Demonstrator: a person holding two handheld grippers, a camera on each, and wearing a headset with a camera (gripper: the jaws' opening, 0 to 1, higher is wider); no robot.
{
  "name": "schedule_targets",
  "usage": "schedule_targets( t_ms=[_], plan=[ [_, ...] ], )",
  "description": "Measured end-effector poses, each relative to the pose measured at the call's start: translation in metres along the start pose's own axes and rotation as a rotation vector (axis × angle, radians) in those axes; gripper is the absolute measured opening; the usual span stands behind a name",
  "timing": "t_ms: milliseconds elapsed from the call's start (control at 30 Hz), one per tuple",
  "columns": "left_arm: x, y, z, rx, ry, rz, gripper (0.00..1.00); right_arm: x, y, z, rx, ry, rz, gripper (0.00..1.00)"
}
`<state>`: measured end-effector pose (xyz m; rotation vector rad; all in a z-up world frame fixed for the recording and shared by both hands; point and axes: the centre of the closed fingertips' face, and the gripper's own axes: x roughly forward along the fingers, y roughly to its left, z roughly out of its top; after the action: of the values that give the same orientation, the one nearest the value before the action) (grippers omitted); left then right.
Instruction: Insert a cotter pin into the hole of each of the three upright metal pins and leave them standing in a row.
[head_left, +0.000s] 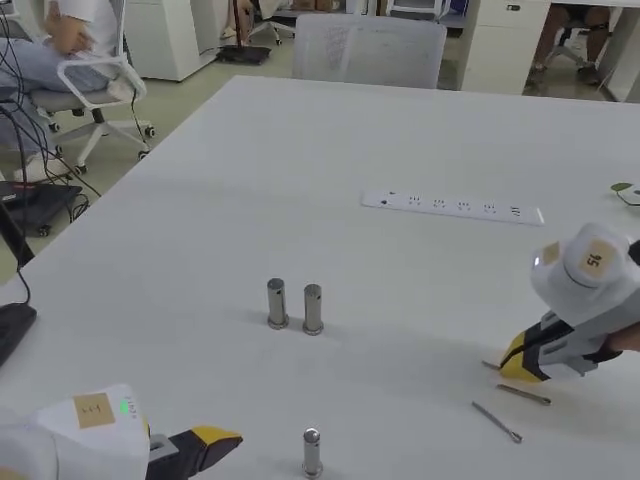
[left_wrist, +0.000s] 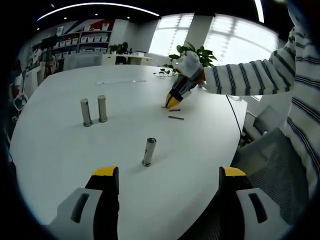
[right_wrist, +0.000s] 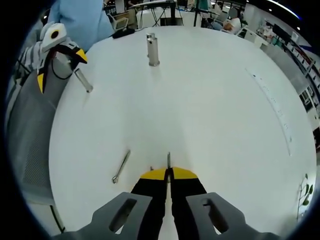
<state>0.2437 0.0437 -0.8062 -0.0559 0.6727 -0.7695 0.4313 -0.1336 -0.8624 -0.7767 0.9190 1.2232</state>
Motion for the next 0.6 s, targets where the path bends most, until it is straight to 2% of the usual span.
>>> schedule_targets(
  t_ms=[600],
  plan=[
    [-0.0009, -0.0007, 0.0015, 0.008, -0.003, -0.004, 0.81, -0.0042, 0.0020, -0.0006, -0.022, 0.032, 0.001, 0.02]
  ],
)
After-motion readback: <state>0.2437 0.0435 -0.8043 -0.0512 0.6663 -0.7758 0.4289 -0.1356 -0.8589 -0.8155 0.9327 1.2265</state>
